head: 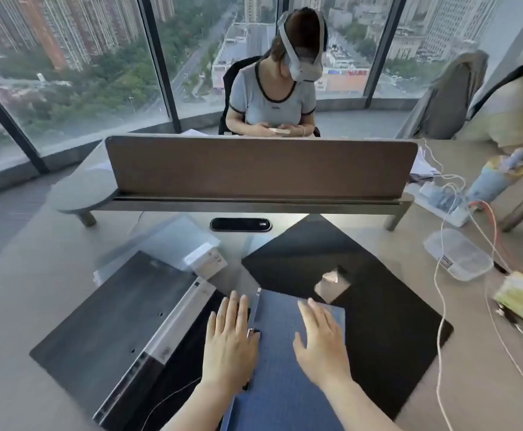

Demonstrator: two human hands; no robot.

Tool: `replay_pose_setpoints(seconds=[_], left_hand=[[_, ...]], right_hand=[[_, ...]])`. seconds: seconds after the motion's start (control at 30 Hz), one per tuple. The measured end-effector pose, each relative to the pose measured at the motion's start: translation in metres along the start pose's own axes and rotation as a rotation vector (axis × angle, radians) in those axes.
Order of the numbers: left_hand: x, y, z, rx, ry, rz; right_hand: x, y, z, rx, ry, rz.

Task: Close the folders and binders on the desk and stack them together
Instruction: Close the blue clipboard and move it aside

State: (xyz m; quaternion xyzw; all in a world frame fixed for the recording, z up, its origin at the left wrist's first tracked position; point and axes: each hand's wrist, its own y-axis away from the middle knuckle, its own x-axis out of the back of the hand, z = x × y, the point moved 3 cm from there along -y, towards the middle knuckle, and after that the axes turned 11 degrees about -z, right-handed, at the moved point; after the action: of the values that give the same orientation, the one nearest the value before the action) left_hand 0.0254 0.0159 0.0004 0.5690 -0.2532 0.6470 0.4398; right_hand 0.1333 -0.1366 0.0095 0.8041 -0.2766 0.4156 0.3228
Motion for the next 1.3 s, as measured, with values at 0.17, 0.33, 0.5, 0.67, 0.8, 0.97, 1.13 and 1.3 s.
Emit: replay_pose_setpoints(seconds=[0.17,0.33,0.5,0.67,0.8,0.97,1.13,1.3], left_hand=[[-0.044,0.018,-0.003,0.030,0.043,-0.122],[-0.065,0.028,0.001,0.047,0.030,-0.255],[-0.074,0.029,0.003,0.101,0.090,-0.284],[-0.069,0.026,0.007,0.185,0.319,-0.274],[-0.063,0.019,0.013,0.272,0.628,-0.205],[-0.061,0.007,0.008,0.369,0.783,-0.194],[-0.062,0.002,0.002,0.409,0.854,-0.188],[-0.050,0.006,0.000,0.427,0.942,-0.106]], right_hand=[[-0.032,0.013,0.029,-0.154,0.043,-0.152],[-0.047,0.023,0.048,-0.224,0.071,-0.217],[-0.047,0.029,0.056,-0.355,0.019,-0.127],[-0.044,0.024,0.055,-0.518,-0.353,-0.007],[-0.036,0.018,0.064,-0.570,-0.606,0.133],[-0.035,0.013,0.082,-0.680,-0.860,0.114],[-0.035,0.006,0.086,-0.629,-0.989,0.080],[-0.023,-0.002,0.084,-0.522,-1.051,0.090]])
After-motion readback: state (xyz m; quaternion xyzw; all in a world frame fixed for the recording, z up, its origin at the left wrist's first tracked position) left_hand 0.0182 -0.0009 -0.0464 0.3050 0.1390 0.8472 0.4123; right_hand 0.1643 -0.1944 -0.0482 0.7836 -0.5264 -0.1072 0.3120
